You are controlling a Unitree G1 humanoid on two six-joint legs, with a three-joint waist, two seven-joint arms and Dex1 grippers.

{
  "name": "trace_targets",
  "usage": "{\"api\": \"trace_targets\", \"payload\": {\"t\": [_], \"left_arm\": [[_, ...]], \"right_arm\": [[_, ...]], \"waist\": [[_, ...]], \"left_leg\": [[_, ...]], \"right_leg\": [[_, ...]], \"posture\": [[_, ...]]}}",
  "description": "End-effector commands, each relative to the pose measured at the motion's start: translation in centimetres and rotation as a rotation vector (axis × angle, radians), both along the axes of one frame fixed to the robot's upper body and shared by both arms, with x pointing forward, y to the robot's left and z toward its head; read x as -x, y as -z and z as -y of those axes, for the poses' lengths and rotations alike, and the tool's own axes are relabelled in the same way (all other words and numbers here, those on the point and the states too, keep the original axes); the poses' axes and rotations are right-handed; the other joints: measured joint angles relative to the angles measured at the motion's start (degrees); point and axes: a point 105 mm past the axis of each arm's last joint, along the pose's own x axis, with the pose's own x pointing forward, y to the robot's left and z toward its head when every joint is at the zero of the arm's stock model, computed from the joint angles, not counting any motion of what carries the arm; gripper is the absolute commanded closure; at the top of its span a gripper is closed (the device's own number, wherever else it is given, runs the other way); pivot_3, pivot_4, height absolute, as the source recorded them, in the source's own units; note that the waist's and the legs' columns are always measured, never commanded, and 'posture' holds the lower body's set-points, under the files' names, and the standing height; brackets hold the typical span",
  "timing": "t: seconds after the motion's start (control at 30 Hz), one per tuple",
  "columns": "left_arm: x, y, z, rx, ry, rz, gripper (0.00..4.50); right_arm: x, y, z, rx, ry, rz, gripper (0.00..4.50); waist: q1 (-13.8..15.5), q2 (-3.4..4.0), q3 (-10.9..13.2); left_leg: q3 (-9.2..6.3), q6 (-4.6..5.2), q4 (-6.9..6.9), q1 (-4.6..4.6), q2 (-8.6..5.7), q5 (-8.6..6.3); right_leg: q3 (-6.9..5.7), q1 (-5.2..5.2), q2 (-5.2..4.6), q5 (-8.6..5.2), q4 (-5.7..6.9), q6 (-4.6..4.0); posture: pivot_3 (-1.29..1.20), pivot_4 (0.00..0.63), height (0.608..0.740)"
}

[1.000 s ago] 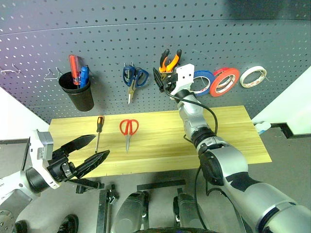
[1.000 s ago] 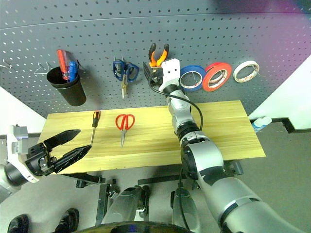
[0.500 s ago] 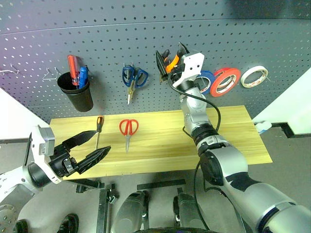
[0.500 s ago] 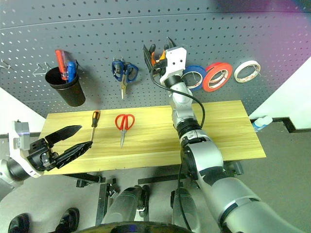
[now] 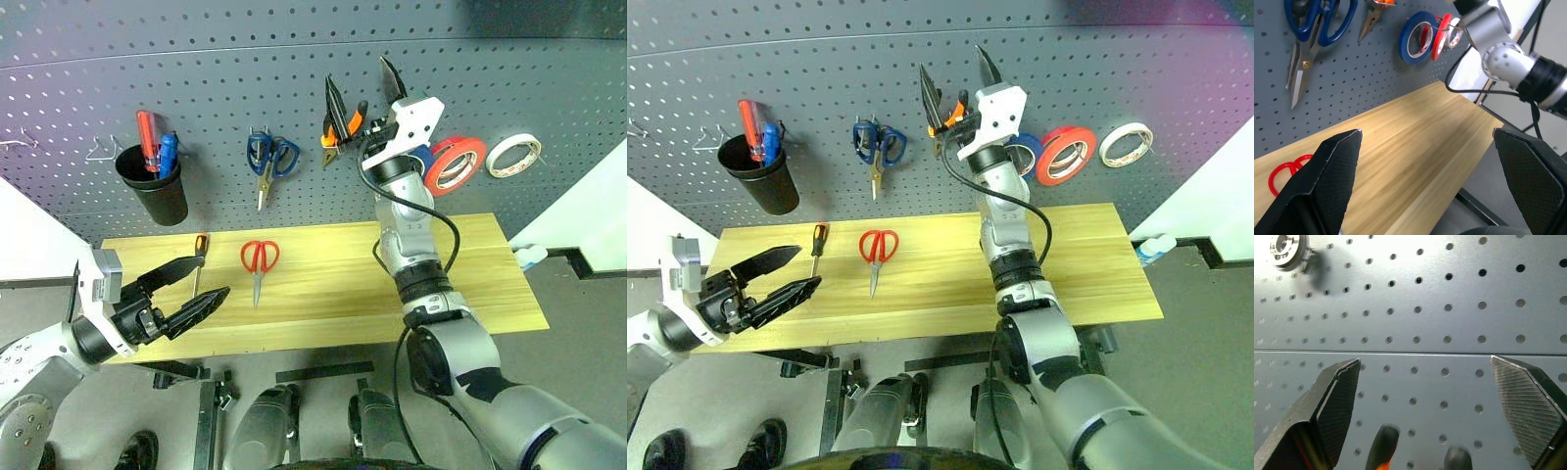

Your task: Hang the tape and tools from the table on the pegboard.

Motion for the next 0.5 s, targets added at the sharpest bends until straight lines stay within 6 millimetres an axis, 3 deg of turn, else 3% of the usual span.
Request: {"api": "trace_targets", "payload": {"t": [0.03, 0.3, 0.5], "left_arm": [[-0.5, -0.4, 0.2, 0.002, 0.011, 0.045, 0.00], [-2.5, 0.0, 0.9, 0.020, 0.036, 0.095, 0.00], [-3.9, 0.3, 1.4, 0.023, 0.051, 0.131, 0.00]], "right_arm": [[1.1, -1.1, 1.2, -0.006, -0.001, 0.028, 0.05], [3.6, -0.1, 2.4, 0.038, -0.031, -0.041, 0.05], [3.8, 1.0, 3.3, 0.060, -0.055, -0.097, 0.05]], "waist": [[0.01, -0.08, -0.05], [-0.37, -0.15, -0.86], [-0.35, -0.44, -3.14]], "left_leg": [[0.00, 0.00, 0.01, 0.00, 0.00, 0.00], [0.03, -0.07, 0.00, -0.01, 0.01, 0.04], [0.06, -0.10, 0.10, -0.01, 0.01, 0.07]], "right_leg": [[-0.01, 0.01, 0.00, 0.00, 0.00, 0.00], [0.01, 0.04, 0.06, 0.00, 0.11, 0.01], [0.01, 0.06, 0.07, 0.01, 0.21, 0.01]], "posture": [[0.10, 0.099, 0.723], [0.05, 0.038, 0.723], [0.02, 0.000, 0.723]]}}
